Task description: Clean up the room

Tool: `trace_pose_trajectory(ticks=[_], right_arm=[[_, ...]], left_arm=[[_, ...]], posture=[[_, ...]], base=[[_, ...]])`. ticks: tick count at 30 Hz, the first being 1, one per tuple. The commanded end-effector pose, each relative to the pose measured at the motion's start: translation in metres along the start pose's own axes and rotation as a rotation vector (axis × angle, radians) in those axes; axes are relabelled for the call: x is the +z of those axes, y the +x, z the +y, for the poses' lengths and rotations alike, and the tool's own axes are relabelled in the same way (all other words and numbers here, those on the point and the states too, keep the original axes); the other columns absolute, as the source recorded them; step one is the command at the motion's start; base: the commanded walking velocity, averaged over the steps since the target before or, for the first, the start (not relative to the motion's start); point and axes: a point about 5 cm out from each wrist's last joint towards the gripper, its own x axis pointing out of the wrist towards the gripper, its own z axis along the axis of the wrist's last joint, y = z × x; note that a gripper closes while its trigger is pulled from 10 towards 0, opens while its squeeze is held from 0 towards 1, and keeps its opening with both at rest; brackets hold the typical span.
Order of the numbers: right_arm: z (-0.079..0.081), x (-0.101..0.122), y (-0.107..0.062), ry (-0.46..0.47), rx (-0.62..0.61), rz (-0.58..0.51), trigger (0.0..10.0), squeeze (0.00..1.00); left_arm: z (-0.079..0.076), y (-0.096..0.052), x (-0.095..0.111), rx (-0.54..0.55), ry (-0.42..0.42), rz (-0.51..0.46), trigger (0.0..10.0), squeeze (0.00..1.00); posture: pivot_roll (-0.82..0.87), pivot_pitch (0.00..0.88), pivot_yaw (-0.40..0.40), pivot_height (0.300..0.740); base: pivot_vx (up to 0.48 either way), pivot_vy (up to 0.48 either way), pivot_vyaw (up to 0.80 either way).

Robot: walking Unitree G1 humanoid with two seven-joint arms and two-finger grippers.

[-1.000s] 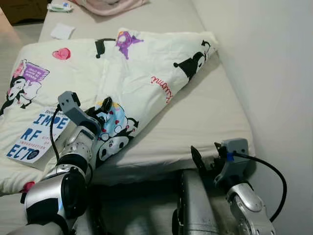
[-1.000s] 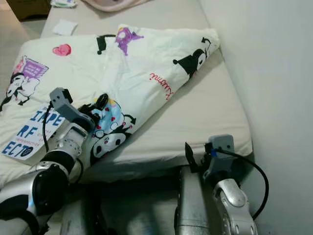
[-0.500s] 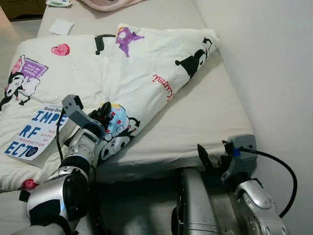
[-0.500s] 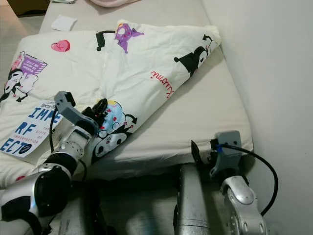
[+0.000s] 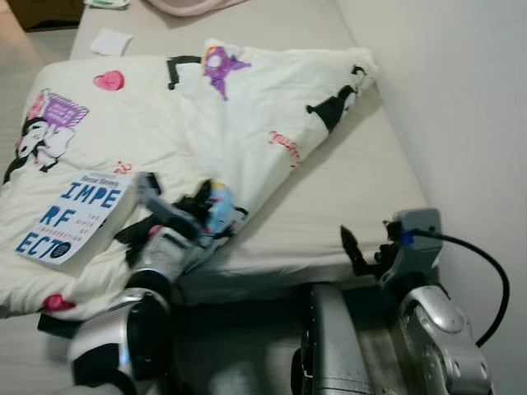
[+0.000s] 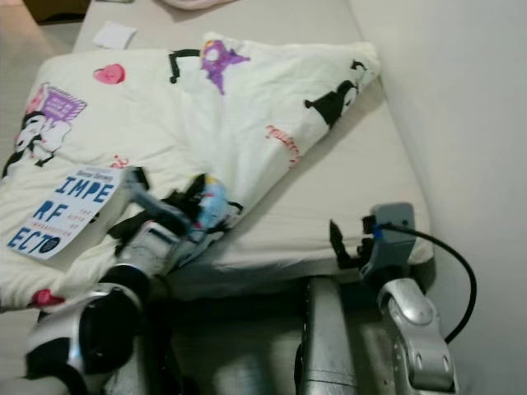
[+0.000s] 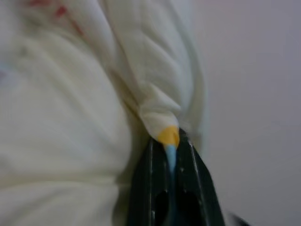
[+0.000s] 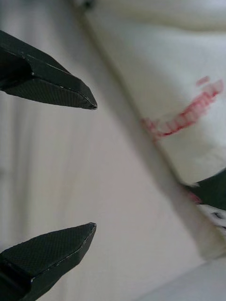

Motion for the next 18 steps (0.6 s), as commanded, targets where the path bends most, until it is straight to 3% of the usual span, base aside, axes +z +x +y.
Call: trace_pose_trajectory(ticks=[1, 2, 3, 5, 6, 7, 8, 9, 11, 13, 16, 17, 18], right_arm=[[-0.007, -0.004, -0.001, 0.001, -0.034, 0.008, 10.0, 0.00], [-0.009, -0.001, 0.002, 0.005, -0.046, -0.002, 10.0, 0.00], [-0.009, -0.001, 0.002, 0.005, -0.046, -0.002, 10.0, 0.00], [-0.011, 0.004, 0.008, 0.011, -0.052, -0.017, 10.0, 0.00], [-0.011, 0.004, 0.008, 0.011, -0.052, -0.017, 10.0, 0.00], [-0.010, 0.006, 0.011, 0.011, -0.047, -0.022, 10.0, 0.00], [-0.010, 0.007, 0.013, 0.007, -0.042, -0.023, 10.0, 0.00], [-0.010, 0.007, 0.013, 0.007, -0.042, -0.023, 10.0, 0.00], [-0.009, 0.006, 0.015, 0.002, -0.038, -0.016, 10.0, 0.00], [-0.009, 0.006, 0.015, 0.002, -0.038, -0.016, 10.0, 0.00], [-0.010, 0.002, 0.016, 0.002, -0.045, -0.002, 10.0, 0.00], [-0.010, 0.002, 0.016, 0.002, -0.045, -0.002, 10.0, 0.00], [-0.010, 0.002, 0.018, 0.003, -0.048, -0.006, 10.0, 0.00]], left_arm=[[-0.010, 0.002, -0.032, -0.099, -0.073, 0.110, 0.0, 0.00], [-0.020, 0.003, -0.055, -0.181, -0.109, 0.179, 0.0, 0.00], [-0.020, 0.003, -0.055, -0.181, -0.109, 0.179, 0.0, 0.00], [-0.036, -0.004, -0.099, -0.297, -0.162, 0.318, 0.0, 0.00], [-0.036, -0.004, -0.099, -0.297, -0.162, 0.318, 0.0, 0.00], [-0.042, -0.014, -0.126, -0.336, -0.194, 0.418, 2.8, 0.00], [-0.046, -0.027, -0.154, -0.372, -0.183, 0.540, 10.0, 0.00], [-0.046, -0.027, -0.154, -0.372, -0.183, 0.540, 10.0, 0.00], [-0.045, -0.052, -0.185, -0.391, -0.109, 0.738, 10.0, 0.00], [-0.045, -0.052, -0.185, -0.391, -0.109, 0.738, 10.0, 0.00], [-0.029, -0.078, -0.193, -0.342, 0.060, 0.917, 10.0, 0.00], [-0.029, -0.078, -0.193, -0.342, 0.060, 0.917, 10.0, 0.00], [-0.024, -0.083, -0.190, -0.332, 0.119, 0.956, 10.0, 0.00]], posture=[[-0.09, 0.256, -0.016, 0.472], [-0.08, 0.241, -0.016, 0.472], [-0.08, 0.241, -0.016, 0.472], [-0.08, 0.224, -0.015, 0.472], [-0.08, 0.224, -0.015, 0.472], [-0.09, 0.208, -0.015, 0.472], [-0.10, 0.192, -0.016, 0.472], [-0.10, 0.192, -0.016, 0.472], [-0.10, 0.174, -0.017, 0.472], [-0.10, 0.174, -0.017, 0.472], [-0.10, 0.161, -0.016, 0.472], [-0.10, 0.161, -0.016, 0.472], [-0.09, 0.153, -0.015, 0.472]], base=[[0.000, 0.000, 0.00], [0.000, 0.000, 0.00], [0.000, 0.000, 0.00], [0.000, 0.000, 0.00], [0.000, 0.000, 0.00], [0.000, 0.000, 0.00], [0.000, 0.000, 0.00], [0.000, 0.000, 0.00], [0.000, 0.000, 0.00], [0.000, 0.000, 0.00], [0.000, 0.000, 0.00], [0.000, 0.000, 0.00], [0.000, 0.000, 0.00]])
